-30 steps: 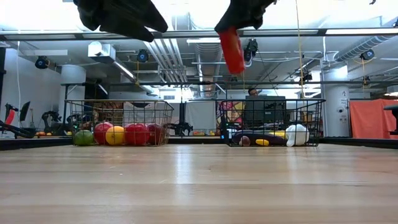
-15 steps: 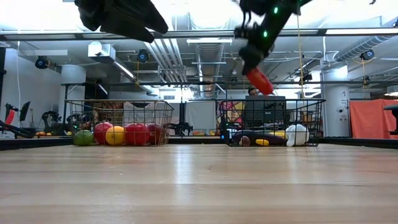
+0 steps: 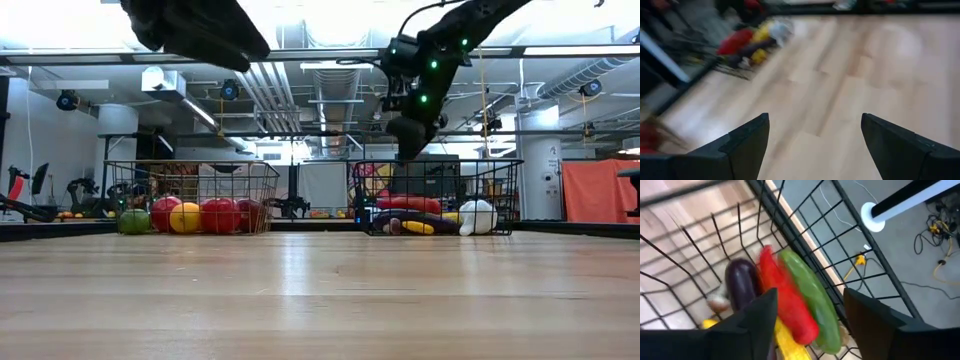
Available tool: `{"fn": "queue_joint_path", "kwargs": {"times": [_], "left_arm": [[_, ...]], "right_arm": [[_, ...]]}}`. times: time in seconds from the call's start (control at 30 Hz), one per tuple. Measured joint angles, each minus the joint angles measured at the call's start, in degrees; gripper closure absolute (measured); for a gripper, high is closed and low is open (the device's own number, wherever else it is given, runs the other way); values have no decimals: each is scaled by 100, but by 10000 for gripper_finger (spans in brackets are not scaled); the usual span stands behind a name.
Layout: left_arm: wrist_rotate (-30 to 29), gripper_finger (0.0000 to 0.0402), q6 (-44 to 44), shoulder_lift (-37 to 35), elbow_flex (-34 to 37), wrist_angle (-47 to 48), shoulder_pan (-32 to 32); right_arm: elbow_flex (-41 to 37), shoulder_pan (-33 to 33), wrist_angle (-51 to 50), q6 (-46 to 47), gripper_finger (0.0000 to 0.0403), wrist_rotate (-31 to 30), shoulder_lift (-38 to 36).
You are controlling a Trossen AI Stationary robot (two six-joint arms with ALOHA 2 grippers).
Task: Sort produce into baskets
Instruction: Put the red chili into the right wire basket, then return to Home Position
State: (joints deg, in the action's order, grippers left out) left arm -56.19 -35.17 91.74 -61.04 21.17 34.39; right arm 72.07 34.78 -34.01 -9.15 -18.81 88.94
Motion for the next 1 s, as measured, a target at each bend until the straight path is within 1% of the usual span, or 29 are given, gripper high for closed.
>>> {"fn": "queue_joint_path", "kwargs": {"times": [0.1, 0.13, 0.2, 0.23, 0.27, 0.33, 0.43, 0.5, 0.53, 0.57, 0.6, 0.7, 0.77, 0.8, 0.83, 0.87, 0.9, 0.93, 1.0], "left_arm": [[648, 107, 28, 0, 0, 7, 0], [862, 107, 175, 0, 0, 40, 0], [795, 106, 576, 30, 4, 21, 3], [605, 106, 604, 55, 7, -81, -11], [291, 106, 627, 70, 7, -214, -19], [-543, 106, 858, 79, 7, -469, -31], [-1890, 106, 1502, 65, 7, -882, -27], [-2636, 106, 1782, 50, 7, -1155, -94], [-2915, 106, 1807, 40, 7, -1221, -186], [-3065, 106, 1772, 35, 7, -1224, -312], [-3094, 106, 1705, 36, 11, -1223, -472], [-2778, 106, 1674, 168, 80, -1240, -978], [-2590, 106, 1764, 324, 105, -1352, -1319], [-2347, 106, 1833, 386, 88, -1497, -1469], [-1915, 106, 1955, 415, 35, -1582, -1579], [-1333, 106, 2133, 447, -64, -1682, -1648], [-611, 106, 2352, 461, -213, -1781, -1675], [238, 106, 2589, 466, -380, -1793, -1669], [2087, 106, 2987, 476, -777, -1525, -1568]], "right_arm": [[0, -108, -7, 228, 168, 34, -192], [-4, -145, -4, 333, 164, 136, -273], [-43, -251, 9, 586, 158, 601, -476], [-106, -329, 51, 710, 155, 894, -595], [-204, -423, 131, 826, 153, 1157, -721], [-552, -721, 571, 984, 151, 1475, -1002], [-1391, -1366, 1746, 1025, 149, 1587, -1514], [-2003, -1845, 2710, 1003, 151, 1620, -1842], [-2278, -2080, 3175, 942, 152, 1624, -1981], [-2531, -2316, 3651, 865, 153, 1625, -2106], [-2760, -2516, 4147, 764, 154, 1625, -2218], [-3217, -2944, 5249, 491, 157, 1605, -2499], [-3365, -3043, 5643, 411, 160, 1597, -2648], [-3394, -3045, 5701, 415, 161, 1587, -2725], [-3412, -3040, 5689, 416, 162, 1580, -2786], [-3428, -3040, 5680, 412, 163, 1578, -2833], [-3452, -3039, 5662, 405, 163, 1566, -2890], [-3482, -3038, 5603, 402, 163, 1565, -2934], [-3495, -3040, 5518, 370, 162, 1567, -2973]]}}
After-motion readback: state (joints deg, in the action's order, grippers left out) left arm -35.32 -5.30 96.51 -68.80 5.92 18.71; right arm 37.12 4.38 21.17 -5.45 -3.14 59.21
